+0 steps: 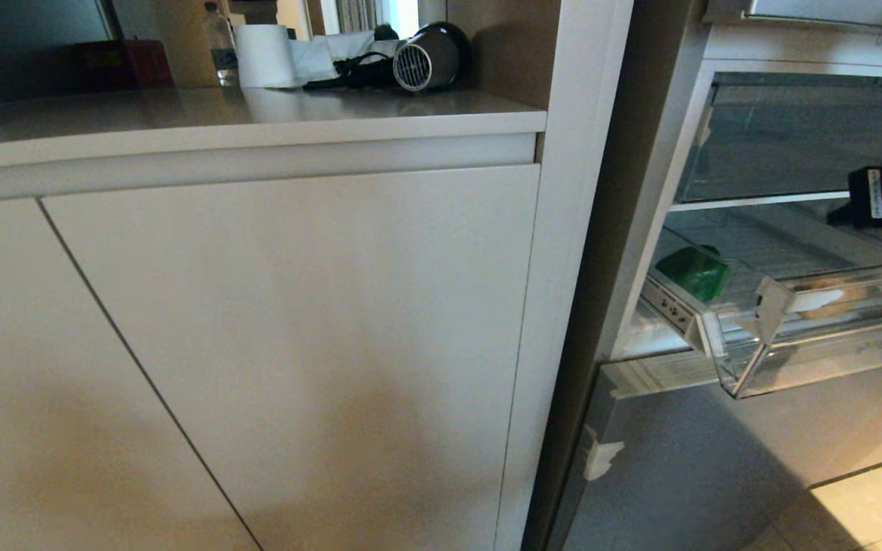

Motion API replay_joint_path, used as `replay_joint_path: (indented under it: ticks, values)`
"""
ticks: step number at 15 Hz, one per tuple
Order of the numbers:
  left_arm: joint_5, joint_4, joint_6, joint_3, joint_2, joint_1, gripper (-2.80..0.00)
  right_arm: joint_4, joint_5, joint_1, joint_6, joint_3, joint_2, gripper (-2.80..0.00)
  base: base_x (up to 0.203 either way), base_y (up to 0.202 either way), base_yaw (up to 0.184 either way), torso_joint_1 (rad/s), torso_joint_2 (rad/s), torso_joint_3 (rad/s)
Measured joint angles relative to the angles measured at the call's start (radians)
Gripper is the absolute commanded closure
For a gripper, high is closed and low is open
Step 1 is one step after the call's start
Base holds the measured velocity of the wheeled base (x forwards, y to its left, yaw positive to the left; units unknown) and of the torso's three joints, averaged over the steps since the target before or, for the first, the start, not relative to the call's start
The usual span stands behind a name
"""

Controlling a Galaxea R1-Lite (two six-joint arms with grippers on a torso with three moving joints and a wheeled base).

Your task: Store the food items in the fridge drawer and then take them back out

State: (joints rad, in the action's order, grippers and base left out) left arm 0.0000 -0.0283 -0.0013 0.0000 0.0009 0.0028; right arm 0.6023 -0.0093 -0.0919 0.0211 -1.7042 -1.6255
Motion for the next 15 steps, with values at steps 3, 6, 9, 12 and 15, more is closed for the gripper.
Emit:
replay_joint_path:
  ticks: [3,6,9,12,15]
  values:
    - [0.000,0.000,0.000,0.000,0.000,0.000,0.00,0.000,-0.029,-0.039,0.008,-0.020,-0.058,0.00,0.000,0.000,0.000,0.000,0.00,0.000]
    - [0.000,0.000,0.000,0.000,0.000,0.000,0.00,0.000,-0.032,-0.085,0.030,-0.025,-0.098,0.00,0.000,0.000,0.000,0.000,0.00,0.000]
    - [0.000,0.000,0.000,0.000,0.000,0.000,0.00,0.006,-0.033,-0.125,0.065,-0.021,-0.114,0.00,0.000,0.000,0.000,0.000,0.00,0.000]
    - [0.000,0.000,0.000,0.000,0.000,0.000,0.00,0.042,-0.032,-0.159,0.080,-0.017,-0.115,0.00,0.000,0.000,0.000,0.000,0.00,0.000]
    - [0.000,0.000,0.000,0.000,0.000,0.000,0.00,0.074,-0.032,-0.187,0.096,-0.001,-0.091,0.00,0.000,0.000,0.000,0.000,0.00,0.000]
